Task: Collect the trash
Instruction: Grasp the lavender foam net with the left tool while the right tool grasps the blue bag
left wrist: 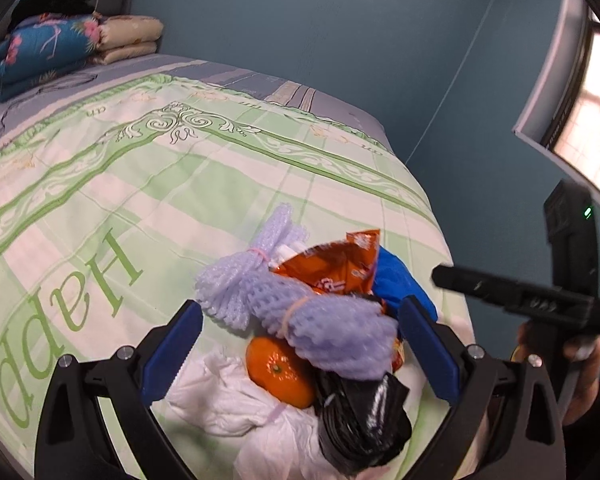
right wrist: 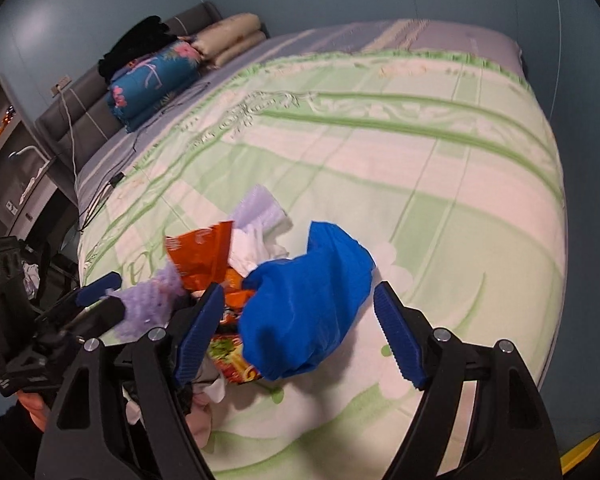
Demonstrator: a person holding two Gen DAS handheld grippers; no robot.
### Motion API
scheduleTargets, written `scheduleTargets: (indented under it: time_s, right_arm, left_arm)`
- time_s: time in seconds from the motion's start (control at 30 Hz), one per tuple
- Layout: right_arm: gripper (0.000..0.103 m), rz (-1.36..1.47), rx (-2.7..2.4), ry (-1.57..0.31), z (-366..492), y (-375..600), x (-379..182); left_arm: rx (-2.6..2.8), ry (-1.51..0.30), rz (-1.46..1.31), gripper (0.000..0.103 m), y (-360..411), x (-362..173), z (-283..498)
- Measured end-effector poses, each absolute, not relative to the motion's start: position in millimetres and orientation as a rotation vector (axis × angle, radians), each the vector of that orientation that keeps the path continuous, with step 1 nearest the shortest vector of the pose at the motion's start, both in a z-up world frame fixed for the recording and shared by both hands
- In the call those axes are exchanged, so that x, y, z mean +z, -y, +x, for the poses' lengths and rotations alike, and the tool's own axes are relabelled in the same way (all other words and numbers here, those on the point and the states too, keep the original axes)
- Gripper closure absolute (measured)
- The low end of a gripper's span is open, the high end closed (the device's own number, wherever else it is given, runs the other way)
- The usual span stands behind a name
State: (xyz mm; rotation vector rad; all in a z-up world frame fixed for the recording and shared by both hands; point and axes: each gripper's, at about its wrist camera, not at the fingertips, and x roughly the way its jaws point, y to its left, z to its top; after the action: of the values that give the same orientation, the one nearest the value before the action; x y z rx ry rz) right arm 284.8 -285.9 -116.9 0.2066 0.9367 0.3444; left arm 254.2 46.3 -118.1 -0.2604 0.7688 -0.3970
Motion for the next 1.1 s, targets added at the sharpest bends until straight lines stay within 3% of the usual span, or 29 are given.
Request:
scheduleTargets:
  time_s: [0.23, 0.33, 0.43, 0.67, 0.9, 1.1]
  right_arm:
    - [0.030, 0.224, 0.362, -0.978, 294.9, 274.5, -130.3]
    - [0.034, 0.216, 0.359, -1.000, 298.2, 272.7, -137.0]
    - [0.038, 0.219, 0.352, -1.025, 298.7, 271.9, -145.2]
    - [0.058, 0.199, 0.367, -1.057, 298.0, 262.0, -155.0]
    - [0.082, 0.168, 0.397, -1.066, 294.7, 252.4, -156.9]
    - [0.089, 0.133, 0.376, -1.024, 285.0, 250.6, -145.0]
  left_arm:
    - [-0.414, -0.787, -0.293, 0.010, -42.6, -131.0, 265.5]
    - [-0.425, -0.813, -0.311, 0.023, -39.9, -138.0, 270.9]
    - [-0.433, -0.839, -0.317, 0.045, -37.0, -144.6, 274.4]
    - [-0.415, -0.851, -0.330, 0.066, -46.8, -151.0, 272.5]
    - [-0.378, -0.871, -0.356, 0.073, -65.7, -154.6, 270.0]
    - [-0.363, -0.837, -0.347, 0.073, -73.2, -145.7, 262.6]
